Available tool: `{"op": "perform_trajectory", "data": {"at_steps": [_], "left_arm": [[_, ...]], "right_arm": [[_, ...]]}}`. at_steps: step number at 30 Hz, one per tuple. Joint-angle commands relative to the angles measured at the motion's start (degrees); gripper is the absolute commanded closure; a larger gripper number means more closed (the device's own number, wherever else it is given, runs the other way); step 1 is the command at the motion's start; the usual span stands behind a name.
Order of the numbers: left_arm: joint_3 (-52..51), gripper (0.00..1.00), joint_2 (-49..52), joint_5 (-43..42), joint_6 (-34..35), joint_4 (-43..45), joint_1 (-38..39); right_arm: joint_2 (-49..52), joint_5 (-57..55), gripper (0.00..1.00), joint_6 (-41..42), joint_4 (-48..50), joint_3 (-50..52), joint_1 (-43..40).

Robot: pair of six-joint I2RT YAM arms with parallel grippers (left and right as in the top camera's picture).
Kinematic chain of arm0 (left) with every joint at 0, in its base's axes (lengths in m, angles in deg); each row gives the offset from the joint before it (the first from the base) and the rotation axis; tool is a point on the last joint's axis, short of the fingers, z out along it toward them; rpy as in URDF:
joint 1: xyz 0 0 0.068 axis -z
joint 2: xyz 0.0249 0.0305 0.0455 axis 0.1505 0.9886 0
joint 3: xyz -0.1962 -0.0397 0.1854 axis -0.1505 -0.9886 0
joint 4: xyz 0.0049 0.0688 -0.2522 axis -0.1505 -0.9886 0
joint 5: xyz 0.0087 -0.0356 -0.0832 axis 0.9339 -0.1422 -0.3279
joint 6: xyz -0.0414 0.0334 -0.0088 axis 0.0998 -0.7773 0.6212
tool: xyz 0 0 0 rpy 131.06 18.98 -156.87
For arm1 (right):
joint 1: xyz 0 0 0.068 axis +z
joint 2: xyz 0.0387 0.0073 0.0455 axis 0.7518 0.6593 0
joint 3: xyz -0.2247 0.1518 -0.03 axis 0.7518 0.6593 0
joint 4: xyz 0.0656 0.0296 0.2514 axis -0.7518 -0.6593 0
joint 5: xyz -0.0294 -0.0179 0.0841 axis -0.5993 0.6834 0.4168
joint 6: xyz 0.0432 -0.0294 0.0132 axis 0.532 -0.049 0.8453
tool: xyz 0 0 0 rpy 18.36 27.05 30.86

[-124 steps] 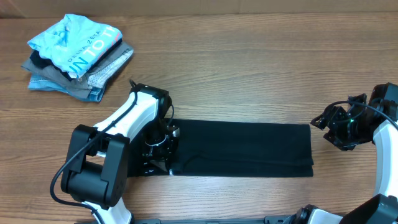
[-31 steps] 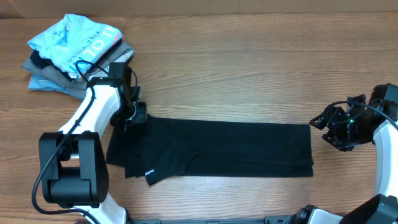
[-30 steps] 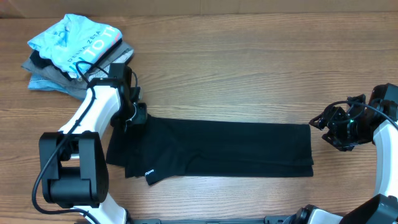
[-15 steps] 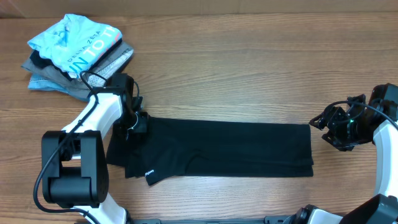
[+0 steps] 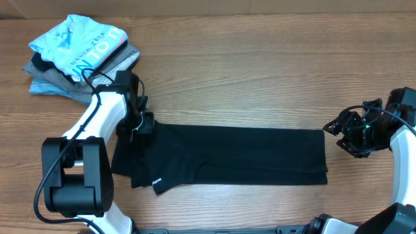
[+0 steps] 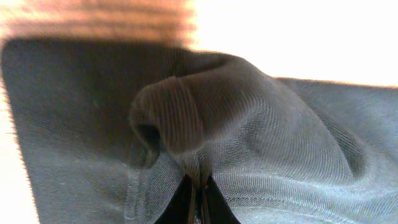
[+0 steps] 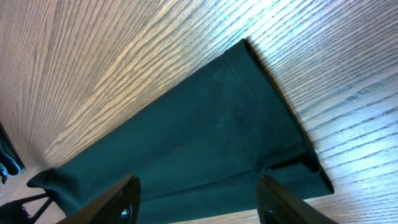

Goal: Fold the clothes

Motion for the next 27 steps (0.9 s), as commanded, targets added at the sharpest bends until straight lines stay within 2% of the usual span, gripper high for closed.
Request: {"op": "perform_trajectory", "data": {"at_steps": [1,10,23,24,25,26,27], "left_arm": [[2.51,0.96,-1.20,0.35,-0.44,-0.37,-0.72],[3.87,0.96,-1.22,0.39,-0.42,-0.11,-0.79],[4.04,0.96,-1.22,0.15,0.66,4.76,-2.12],[4.04,0.90,-1.22,0.11,0.68,4.76,-2.12],[4.04,0.76,-1.22,0.11,0.68,4.70,-2.10],[4.04,0.51,-1.22,0.11,0.68,4.48,-2.10],[4.04,0.39,-1.22,0.09,0.68,4.09,-2.10]], "right_arm": [[-0.70,0.37,0.37,-0.24,0.17,-1.27,-0.11],[-0.70,0.37,0.37,-0.24,0.20,-1.27,-0.11],[-0.70,0.35,0.37,-0.24,0.20,-1.27,-0.11],[-0.70,0.35,0.37,-0.24,0.20,-1.27,-0.11],[-0.70,0.33,0.37,-0.24,0.20,-1.27,-0.11],[-0.70,0.31,0.37,-0.26,0.24,-1.27,-0.11],[-0.70,0.13,0.37,-0.24,0.37,-1.27,-0.11]]}}
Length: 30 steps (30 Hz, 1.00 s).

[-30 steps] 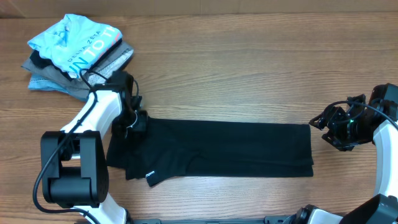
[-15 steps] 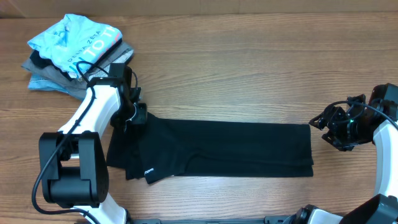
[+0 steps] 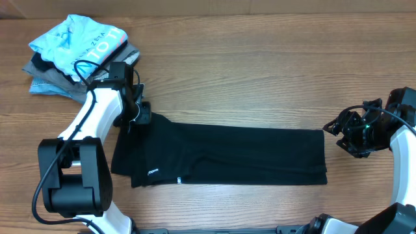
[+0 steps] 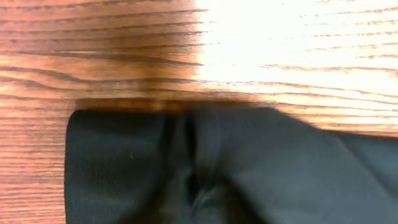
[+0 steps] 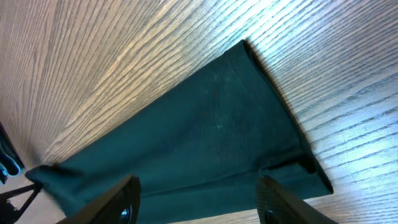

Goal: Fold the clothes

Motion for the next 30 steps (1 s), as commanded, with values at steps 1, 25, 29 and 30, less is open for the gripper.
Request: {"op": "perform_trajectory", "data": {"at_steps": [1,25,29,30], "left_arm": [[1.46,0.27,-1.22,0.09,0.52,-0.76,-0.61],[-13.77,0.38,-1.27,-11.47,-1.81,-4.33,2.01],[-16.22,0.69,-1.27,-9.53,-1.07,-4.22,2.01],[-16.46,0.77,-1.27,-8.07,-0.17,-4.35,2.01]], "right_arm": [[-0.70,-0.11,0.36,-0.20,0.48,-1.27,-0.13],[9.18,-4.15,0.45,2.78,10.45,4.39,-0.07],[9.18,-3.06,0.55,2.78,13.46,6.51,0.55],[9.18,-3.08,0.55,2.80,13.97,7.08,0.96]]}}
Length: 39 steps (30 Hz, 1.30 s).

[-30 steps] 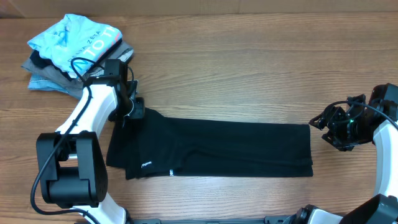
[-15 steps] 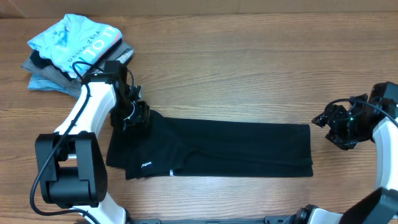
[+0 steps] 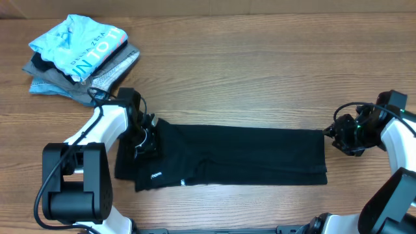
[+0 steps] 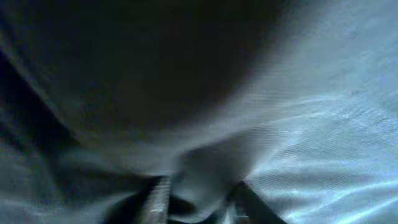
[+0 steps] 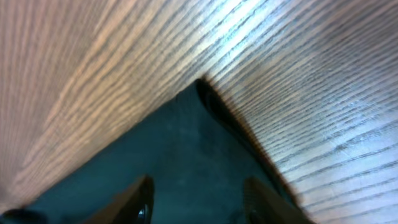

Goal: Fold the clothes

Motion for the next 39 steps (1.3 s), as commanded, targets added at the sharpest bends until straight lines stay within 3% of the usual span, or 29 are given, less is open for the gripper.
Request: {"op": "perform_trajectory", "data": {"at_steps": [1,4,7,8,10,17,20,23,27,35,39], "left_arm": [[-3.56,0.80,1.31,3.54,2.16,-0.42,0.24],[-3.65,0.89,1.31,5.62,2.67,-0.61,0.22],[-3.65,0.90,1.31,5.70,2.64,-0.52,0.24],[-3.63,0.88,1.31,6.12,2.64,-0.55,0.22],[-3.63,0.76,1.31,8.76,2.99,-1.05,0.22],[-3.58,0.64,1.31,15.23,5.81,-0.96,-2.32],[-3.54,0.65,1.31,14.10,6.91,0.72,-5.49],[-3.54,0.64,1.31,11.32,6.56,3.17,-8.26],[-3.54,0.62,1.31,8.98,5.44,3.72,-9.53],[-3.32,0.59,1.31,10.99,5.25,4.59,-9.55],[-2.34,0.59,1.31,11.87,5.46,4.42,-10.03]], "right_arm": [[0.11,0.44,0.55,-0.09,1.75,2.08,1.44],[0.15,0.46,0.55,0.17,4.13,3.39,3.19],[0.20,-1.92,0.53,1.70,6.99,4.66,4.90],[0.20,-5.20,0.47,3.61,7.43,5.07,5.18],[0.22,-9.92,0.47,6.82,7.50,5.57,5.20],[2.10,-10.27,0.47,7.10,9.53,5.77,5.20],[4.87,-9.42,0.48,7.10,10.64,6.03,5.33],[8.44,-5.75,0.51,6.97,11.67,6.32,5.51],[11.39,2.99,0.59,0.57,13.07,6.34,5.53],[11.43,9.75,0.60,-5.27,12.28,6.34,5.53],[11.43,4.74,0.78,-3.30,12.04,6.34,5.53]]}}
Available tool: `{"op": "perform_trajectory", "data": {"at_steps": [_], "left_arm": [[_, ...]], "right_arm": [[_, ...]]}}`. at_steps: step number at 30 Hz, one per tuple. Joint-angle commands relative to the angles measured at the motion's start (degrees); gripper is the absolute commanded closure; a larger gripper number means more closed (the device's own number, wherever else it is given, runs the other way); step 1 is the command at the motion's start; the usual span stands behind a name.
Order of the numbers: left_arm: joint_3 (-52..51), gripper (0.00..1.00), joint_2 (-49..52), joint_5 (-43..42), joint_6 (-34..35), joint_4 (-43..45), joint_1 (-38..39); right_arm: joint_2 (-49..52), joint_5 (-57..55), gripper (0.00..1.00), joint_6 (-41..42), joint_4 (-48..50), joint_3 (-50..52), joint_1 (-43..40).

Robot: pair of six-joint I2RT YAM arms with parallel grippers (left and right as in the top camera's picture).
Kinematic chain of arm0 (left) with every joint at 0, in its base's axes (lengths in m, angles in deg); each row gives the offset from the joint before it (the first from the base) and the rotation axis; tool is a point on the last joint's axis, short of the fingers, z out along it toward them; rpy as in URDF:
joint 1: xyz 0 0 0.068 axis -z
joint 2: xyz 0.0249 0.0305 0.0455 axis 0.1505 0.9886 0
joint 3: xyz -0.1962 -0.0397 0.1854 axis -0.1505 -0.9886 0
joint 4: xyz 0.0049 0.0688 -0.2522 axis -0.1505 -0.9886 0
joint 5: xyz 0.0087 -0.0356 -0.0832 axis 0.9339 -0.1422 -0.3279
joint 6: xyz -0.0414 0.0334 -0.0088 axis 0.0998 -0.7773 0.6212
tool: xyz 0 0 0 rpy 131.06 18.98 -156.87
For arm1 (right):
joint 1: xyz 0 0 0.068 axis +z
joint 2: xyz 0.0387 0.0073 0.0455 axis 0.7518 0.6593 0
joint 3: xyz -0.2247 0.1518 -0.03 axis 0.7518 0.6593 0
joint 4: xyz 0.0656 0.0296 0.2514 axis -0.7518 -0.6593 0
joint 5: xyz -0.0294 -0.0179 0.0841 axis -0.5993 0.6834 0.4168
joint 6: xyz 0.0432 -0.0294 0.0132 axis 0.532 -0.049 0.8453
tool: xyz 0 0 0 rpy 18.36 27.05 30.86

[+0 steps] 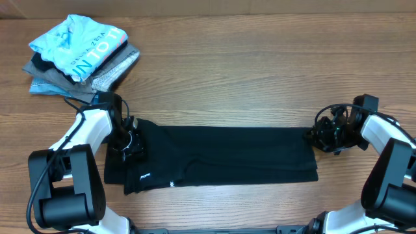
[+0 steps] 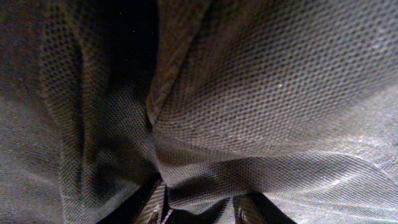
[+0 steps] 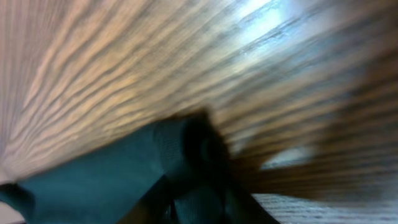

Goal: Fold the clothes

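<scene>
A black garment (image 1: 227, 156) lies as a long folded strip across the table's front half. My left gripper (image 1: 128, 144) presses down on the strip's left end. In the left wrist view the mesh cloth (image 2: 261, 93) fills the frame, and a bunch of it sits between the left gripper's (image 2: 202, 208) fingers. My right gripper (image 1: 314, 137) is at the strip's far right corner. The right wrist view is blurred; the dark corner (image 3: 186, 140) runs in between the right gripper's (image 3: 199, 205) narrowed fingers.
A pile of folded clothes (image 1: 78, 52), light blue shirt on top, sits at the back left of the wooden table (image 1: 247, 71). Both arms reach in from the front corners.
The right gripper moved left from just off the garment's right edge onto its far corner. The left gripper shifted left, and the whole garment now lies a little further left.
The left gripper held a pinch of cloth at the garment's far left corner, then hovered over that corner laid flat. It was then pressed into the left end. The right gripper stayed open off the right edge, then neared it, and now both are on the garment's ends.
</scene>
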Motion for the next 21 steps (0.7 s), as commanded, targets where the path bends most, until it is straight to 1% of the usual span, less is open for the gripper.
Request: {"op": "perform_trajectory", "data": {"at_steps": [1,3,4,6,7,9,10,11,12,13,15,18,20,21], "left_arm": [[-0.52,0.59,2.51,8.15,-0.07,3.23,-1.84],[-0.11,0.59,2.51,8.20,-0.07,3.06,-2.60],[0.04,0.60,2.51,8.20,-0.07,3.04,-3.13],[0.15,0.60,2.51,8.15,-0.09,3.08,-4.17],[0.15,0.59,2.51,8.15,-0.09,3.15,-4.66],[0.17,0.59,2.51,8.13,-0.17,3.32,-5.31],[0.17,0.58,2.51,8.07,-0.46,3.48,-5.40],[0.17,0.52,2.51,7.87,-0.76,3.52,-5.40],[0.26,0.44,2.51,7.41,-1.11,3.67,-5.40],[0.44,0.40,2.51,6.88,-1.25,3.63,-5.40],[1.05,0.35,2.51,5.84,-1.49,3.19,-5.40],[3.61,0.35,2.51,4.50,-1.86,0.76,-5.40],[6.84,0.35,2.47,4.11,-2.29,-2.25,-5.42],[8.94,0.35,2.45,3.93,-2.75,-3.96,-5.42]], "right_arm": [[1.11,-5.27,0.81,1.51,-0.09,1.16,0.37],[1.11,-7.02,0.91,3.43,1.07,1.16,0.24],[1.11,-7.15,0.92,3.78,1.90,1.14,0.20],[1.11,-7.15,0.92,3.98,4.02,0.87,0.15],[1.11,-7.06,0.90,3.98,4.92,0.70,0.15],[1.11,-6.69,0.78,3.93,6.08,0.04,0.15],[1.11,-6.43,0.70,3.91,6.14,-0.33,0.15],[1.11,-6.12,0.57,3.85,6.10,-0.74,0.15],[1.11,-5.55,0.51,3.67,5.92,-1.36,0.15],[0.98,-5.09,0.48,3.67,5.35,-1.99,0.15],[0.15,-3.48,0.47,3.63,3.21,-3.54,0.15],[-2.49,-2.21,0.48,3.28,-1.11,-5.18,0.20],[-4.48,-1.07,0.57,3.28,-3.89,-5.51,0.68],[-5.57,-0.61,0.63,3.28,-5.60,-5.51,1.01]]}}
